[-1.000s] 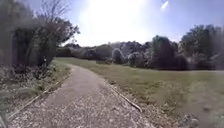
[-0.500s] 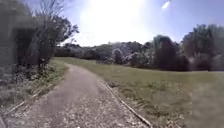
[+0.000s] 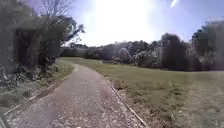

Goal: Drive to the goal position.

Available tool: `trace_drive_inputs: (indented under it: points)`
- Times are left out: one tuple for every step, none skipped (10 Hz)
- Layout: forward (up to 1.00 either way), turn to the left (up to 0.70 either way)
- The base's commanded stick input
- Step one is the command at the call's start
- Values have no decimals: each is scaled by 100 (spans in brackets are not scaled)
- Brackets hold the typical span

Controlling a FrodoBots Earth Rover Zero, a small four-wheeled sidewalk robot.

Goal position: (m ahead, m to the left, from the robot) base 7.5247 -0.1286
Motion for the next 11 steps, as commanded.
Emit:
trace_drive_inputs:
  points:
    - [0, 0]
    - [0, 0]
    - [0, 0]
    - [0, 0]
    - [0, 45]
    - [0, 45]
    - [0, 45]
    - [0, 45]
    - [0, 18]
    - [0, 0]
    - [0, 0]
